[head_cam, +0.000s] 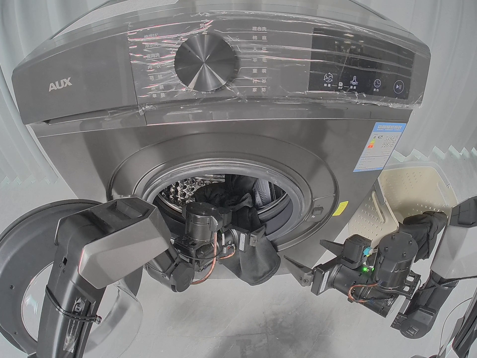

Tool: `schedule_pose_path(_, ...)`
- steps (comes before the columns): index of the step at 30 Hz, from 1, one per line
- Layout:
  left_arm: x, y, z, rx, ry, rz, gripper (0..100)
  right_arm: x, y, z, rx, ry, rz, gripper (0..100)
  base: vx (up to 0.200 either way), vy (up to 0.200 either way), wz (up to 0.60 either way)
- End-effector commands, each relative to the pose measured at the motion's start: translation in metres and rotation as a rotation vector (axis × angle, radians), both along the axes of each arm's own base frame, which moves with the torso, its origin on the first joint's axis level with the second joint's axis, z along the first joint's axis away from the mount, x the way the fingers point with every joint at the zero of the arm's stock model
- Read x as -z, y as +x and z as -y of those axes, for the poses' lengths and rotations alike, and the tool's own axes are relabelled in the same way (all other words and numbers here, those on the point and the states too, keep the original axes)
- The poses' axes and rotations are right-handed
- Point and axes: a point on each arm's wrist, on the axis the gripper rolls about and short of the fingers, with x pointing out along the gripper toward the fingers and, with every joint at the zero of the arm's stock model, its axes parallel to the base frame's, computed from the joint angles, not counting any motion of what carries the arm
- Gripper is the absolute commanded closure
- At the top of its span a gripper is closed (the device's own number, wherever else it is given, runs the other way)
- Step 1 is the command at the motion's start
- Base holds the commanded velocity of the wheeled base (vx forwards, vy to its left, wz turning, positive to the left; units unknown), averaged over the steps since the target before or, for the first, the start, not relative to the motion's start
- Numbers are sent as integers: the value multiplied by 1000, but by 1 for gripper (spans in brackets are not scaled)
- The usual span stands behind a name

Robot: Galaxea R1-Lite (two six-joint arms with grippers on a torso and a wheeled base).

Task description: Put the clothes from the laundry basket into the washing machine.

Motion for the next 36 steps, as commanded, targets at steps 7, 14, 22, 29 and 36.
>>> schedule_pose_path(7,16,5,2,-4,7,-12,100,1,0,0,-1,-1,-4,0,0,0,0)
schedule_pose_path(14,4,19,0,-39,-42,68,100,1,0,0,1,6,-8,0,0,0,0)
schedule_pose_path(22,-27,51,-20,-169,-109,213,100,0,0,-1,-1,10,-3,0,0,0,0)
schedule_pose_path(29,-38,61,-26,-199,-127,251,100,1,1,-1,1,9,-4,0,0,0,0)
schedule_pose_path(36,-31,42,-13,-153,-110,197,0,0,1,-1,1,10,-3,0,0,0,0)
